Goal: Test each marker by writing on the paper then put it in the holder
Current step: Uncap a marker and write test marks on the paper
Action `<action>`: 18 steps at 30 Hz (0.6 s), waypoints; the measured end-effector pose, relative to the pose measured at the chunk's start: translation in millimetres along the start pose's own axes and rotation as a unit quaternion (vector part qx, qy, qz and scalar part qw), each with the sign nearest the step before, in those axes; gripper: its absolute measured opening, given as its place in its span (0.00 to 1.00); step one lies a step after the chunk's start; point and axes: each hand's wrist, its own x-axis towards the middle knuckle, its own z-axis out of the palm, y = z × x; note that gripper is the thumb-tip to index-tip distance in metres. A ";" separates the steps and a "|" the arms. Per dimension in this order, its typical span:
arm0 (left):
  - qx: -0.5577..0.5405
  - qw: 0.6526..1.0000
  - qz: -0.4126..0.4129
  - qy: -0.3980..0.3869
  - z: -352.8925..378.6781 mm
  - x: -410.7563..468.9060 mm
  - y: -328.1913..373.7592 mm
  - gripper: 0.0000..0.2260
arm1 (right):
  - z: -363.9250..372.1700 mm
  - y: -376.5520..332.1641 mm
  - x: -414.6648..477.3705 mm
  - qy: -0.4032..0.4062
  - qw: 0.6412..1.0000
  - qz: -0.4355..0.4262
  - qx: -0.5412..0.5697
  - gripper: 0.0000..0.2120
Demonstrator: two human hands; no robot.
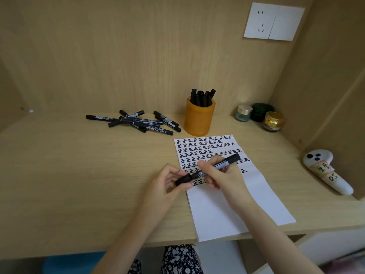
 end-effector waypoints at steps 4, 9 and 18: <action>-0.003 1.000 0.007 0.004 -1.8 0.5 -1.6 0.09 | 3.6 -2.8 -3.8 -0.062 0.997 -0.008 -0.038 0.05; -0.021 1.000 0.013 0.017 -1.0 0.6 0.3 0.07 | 3.3 -3.8 -0.9 -0.064 0.997 -0.016 -0.039 0.04; -0.039 0.998 0.021 0.036 -1.9 1.0 -0.1 0.06 | 8.7 -2.4 2.2 -0.073 0.996 -0.026 -0.044 0.03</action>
